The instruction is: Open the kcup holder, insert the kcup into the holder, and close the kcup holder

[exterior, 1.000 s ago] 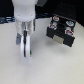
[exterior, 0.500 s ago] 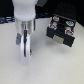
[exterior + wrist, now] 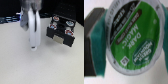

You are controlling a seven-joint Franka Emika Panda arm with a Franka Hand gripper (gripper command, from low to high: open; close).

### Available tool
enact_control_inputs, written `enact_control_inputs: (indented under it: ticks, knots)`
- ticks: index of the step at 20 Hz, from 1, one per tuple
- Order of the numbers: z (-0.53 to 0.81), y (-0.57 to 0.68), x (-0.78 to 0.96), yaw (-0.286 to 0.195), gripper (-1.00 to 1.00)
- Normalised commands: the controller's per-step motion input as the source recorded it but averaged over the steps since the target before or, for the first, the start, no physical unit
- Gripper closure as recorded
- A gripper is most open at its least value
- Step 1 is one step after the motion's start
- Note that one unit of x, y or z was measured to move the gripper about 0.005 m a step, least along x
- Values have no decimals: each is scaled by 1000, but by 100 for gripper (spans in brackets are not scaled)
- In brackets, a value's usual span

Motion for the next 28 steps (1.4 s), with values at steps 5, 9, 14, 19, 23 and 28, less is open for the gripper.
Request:
enact_control_inputs:
  ticks: [5, 9, 14, 19, 23, 28]
  knots:
    - [579, 689, -20, 3, 100]
    - [486, 665, -21, 8, 100]
    - [473, 661, -6, 8, 100]
    - [381, 638, 0, 21, 100]
    - [286, 628, 0, 32, 100]
    - [167, 630, 1, 30, 100]
